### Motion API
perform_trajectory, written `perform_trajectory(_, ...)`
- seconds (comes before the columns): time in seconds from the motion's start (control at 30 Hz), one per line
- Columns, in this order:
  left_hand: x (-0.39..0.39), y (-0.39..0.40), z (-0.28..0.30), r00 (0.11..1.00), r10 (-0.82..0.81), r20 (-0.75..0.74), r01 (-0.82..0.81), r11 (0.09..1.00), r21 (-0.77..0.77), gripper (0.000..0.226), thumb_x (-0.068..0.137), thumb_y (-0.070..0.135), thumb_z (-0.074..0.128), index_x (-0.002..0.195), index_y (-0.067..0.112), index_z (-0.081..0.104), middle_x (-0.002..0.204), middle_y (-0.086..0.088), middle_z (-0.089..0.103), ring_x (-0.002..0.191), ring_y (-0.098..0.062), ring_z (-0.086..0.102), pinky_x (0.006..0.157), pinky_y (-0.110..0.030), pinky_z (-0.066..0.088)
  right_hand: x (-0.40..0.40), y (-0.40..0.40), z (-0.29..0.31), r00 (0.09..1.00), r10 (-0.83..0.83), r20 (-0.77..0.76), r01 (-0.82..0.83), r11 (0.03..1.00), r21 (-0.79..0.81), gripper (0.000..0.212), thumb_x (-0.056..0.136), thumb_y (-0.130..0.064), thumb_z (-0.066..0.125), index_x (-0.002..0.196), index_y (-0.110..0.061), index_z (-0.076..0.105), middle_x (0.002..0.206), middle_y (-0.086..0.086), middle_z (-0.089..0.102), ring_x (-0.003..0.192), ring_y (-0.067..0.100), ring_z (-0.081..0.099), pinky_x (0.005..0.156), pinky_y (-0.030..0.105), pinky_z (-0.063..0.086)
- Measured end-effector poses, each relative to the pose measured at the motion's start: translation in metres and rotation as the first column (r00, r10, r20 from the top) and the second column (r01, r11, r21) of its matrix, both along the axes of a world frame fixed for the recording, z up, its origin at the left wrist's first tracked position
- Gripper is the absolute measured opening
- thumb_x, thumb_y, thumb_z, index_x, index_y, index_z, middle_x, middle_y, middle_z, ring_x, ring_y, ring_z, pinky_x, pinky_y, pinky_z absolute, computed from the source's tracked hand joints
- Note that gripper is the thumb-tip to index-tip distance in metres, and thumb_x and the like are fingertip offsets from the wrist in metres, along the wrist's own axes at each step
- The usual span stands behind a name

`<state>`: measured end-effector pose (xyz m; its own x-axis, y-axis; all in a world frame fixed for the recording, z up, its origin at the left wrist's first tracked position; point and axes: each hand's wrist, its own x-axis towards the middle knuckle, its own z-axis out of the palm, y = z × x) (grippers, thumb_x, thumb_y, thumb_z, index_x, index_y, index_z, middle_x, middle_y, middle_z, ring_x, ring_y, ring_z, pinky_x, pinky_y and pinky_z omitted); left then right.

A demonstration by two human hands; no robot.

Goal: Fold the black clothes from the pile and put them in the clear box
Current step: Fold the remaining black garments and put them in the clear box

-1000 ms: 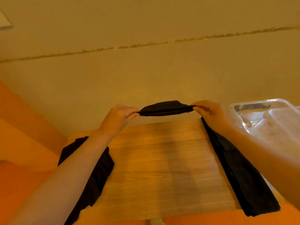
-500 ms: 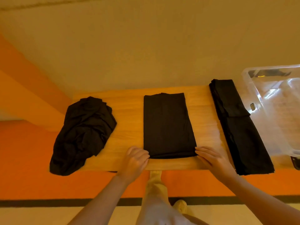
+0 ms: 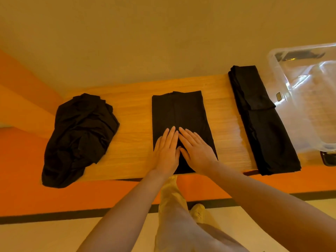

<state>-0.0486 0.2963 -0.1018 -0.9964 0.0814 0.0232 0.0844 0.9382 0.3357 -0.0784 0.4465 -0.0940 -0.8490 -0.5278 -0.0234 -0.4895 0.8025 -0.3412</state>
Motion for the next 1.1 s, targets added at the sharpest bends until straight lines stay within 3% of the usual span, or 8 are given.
perform_trajectory(0.1, 0.006, -0.014, -0.021, 0.998, 0.012, 0.068, -0.002, 0.989, -0.146, 0.061, 0.099, 0.049, 0.020, 0.152, 0.017, 0.020, 0.160, -0.002, 0.015, 0.148, -0.018, 0.006, 0.120, -0.043, 0.011, 0.000, 0.017, -0.020, 0.999, -0.045, -0.008, 0.046, 0.986, 0.159, 0.066, 0.097, -0.054, 0.007, 0.153, -0.019, 0.011, 0.161, -0.001, 0.006, 0.147, 0.014, -0.003, 0.121, 0.039, 0.006)
perform_trajectory(0.27, 0.017, -0.027, -0.026, 0.995, 0.050, 0.081, -0.034, 0.981, -0.190, 0.069, 0.097, 0.054, 0.020, 0.153, 0.014, 0.016, 0.161, -0.004, 0.010, 0.148, -0.017, 0.000, 0.120, -0.043, 0.007, 0.004, 0.043, -0.024, 0.987, -0.157, 0.018, 0.151, 0.971, 0.187, 0.075, 0.095, -0.059, 0.011, 0.153, -0.013, 0.004, 0.160, 0.002, -0.003, 0.148, 0.016, -0.008, 0.120, 0.035, -0.003)
perform_trajectory(0.4, 0.019, -0.026, -0.024, 0.991, 0.061, 0.120, -0.036, 0.979, -0.201, 0.070, 0.097, 0.056, 0.014, 0.153, 0.015, 0.015, 0.161, -0.004, 0.009, 0.148, -0.019, 0.000, 0.119, -0.046, 0.008, 0.005, 0.040, -0.023, 0.987, -0.160, 0.027, 0.153, 0.970, 0.189, 0.074, 0.095, -0.059, 0.007, 0.153, -0.012, 0.002, 0.161, 0.004, -0.003, 0.148, 0.016, -0.009, 0.120, 0.036, -0.001)
perform_trajectory(0.6, -0.007, -0.015, -0.004, 0.990, 0.117, 0.081, -0.110, 0.991, -0.082, 0.062, 0.099, 0.051, 0.014, 0.153, 0.019, 0.015, 0.161, 0.001, 0.005, 0.148, -0.013, -0.004, 0.116, -0.037, -0.012, -0.006, 0.015, -0.012, 0.981, -0.190, 0.027, 0.187, 0.978, 0.088, 0.068, 0.099, -0.052, 0.013, 0.153, -0.009, 0.007, 0.160, 0.007, 0.000, 0.148, 0.017, -0.006, 0.121, 0.035, 0.000)
perform_trajectory(0.7, -0.061, -0.008, -0.001, 0.992, 0.104, 0.070, -0.099, 0.993, -0.067, 0.059, 0.100, 0.046, 0.016, 0.152, 0.018, 0.016, 0.161, -0.001, 0.006, 0.148, -0.013, -0.002, 0.118, -0.039, -0.007, -0.048, -0.013, -0.009, 0.985, -0.172, 0.018, 0.171, 0.985, 0.033, 0.063, 0.100, -0.045, 0.016, 0.152, -0.009, 0.015, 0.160, 0.008, 0.009, 0.148, 0.017, 0.003, 0.121, 0.039, 0.009)
perform_trajectory(0.8, -0.093, -0.017, -0.013, 0.992, 0.063, 0.113, -0.047, 0.989, -0.142, 0.064, 0.097, 0.050, 0.011, 0.153, 0.017, 0.013, 0.161, -0.002, 0.007, 0.148, -0.015, 0.000, 0.120, -0.044, 0.004, -0.078, -0.010, -0.019, 0.983, -0.179, 0.037, 0.172, 0.976, 0.134, 0.069, 0.098, -0.052, 0.012, 0.153, -0.010, 0.009, 0.161, 0.007, 0.003, 0.148, 0.017, -0.001, 0.121, 0.041, 0.009)
perform_trajectory(0.93, -0.090, -0.037, -0.021, 0.981, 0.142, 0.132, -0.114, 0.974, -0.196, 0.071, 0.096, 0.057, 0.016, 0.153, 0.016, 0.003, 0.161, -0.003, 0.000, 0.148, -0.016, -0.007, 0.121, -0.043, 0.004, -0.087, 0.011, -0.025, 0.968, -0.250, 0.030, 0.237, 0.945, 0.224, 0.079, 0.094, -0.060, 0.008, 0.153, -0.009, -0.002, 0.161, 0.007, -0.009, 0.147, 0.017, -0.013, 0.121, 0.041, 0.002)
perform_trajectory(1.1, -0.095, -0.036, -0.013, 0.968, 0.190, 0.161, -0.155, 0.965, -0.212, 0.073, 0.095, 0.058, 0.010, 0.153, 0.016, -0.002, 0.161, -0.005, -0.008, 0.148, -0.019, -0.010, 0.119, -0.048, -0.001, -0.090, -0.001, -0.023, 0.956, -0.290, 0.034, 0.276, 0.936, 0.217, 0.077, 0.096, -0.057, 0.010, 0.152, -0.005, -0.002, 0.160, 0.011, -0.007, 0.148, 0.020, -0.011, 0.121, 0.040, 0.003)
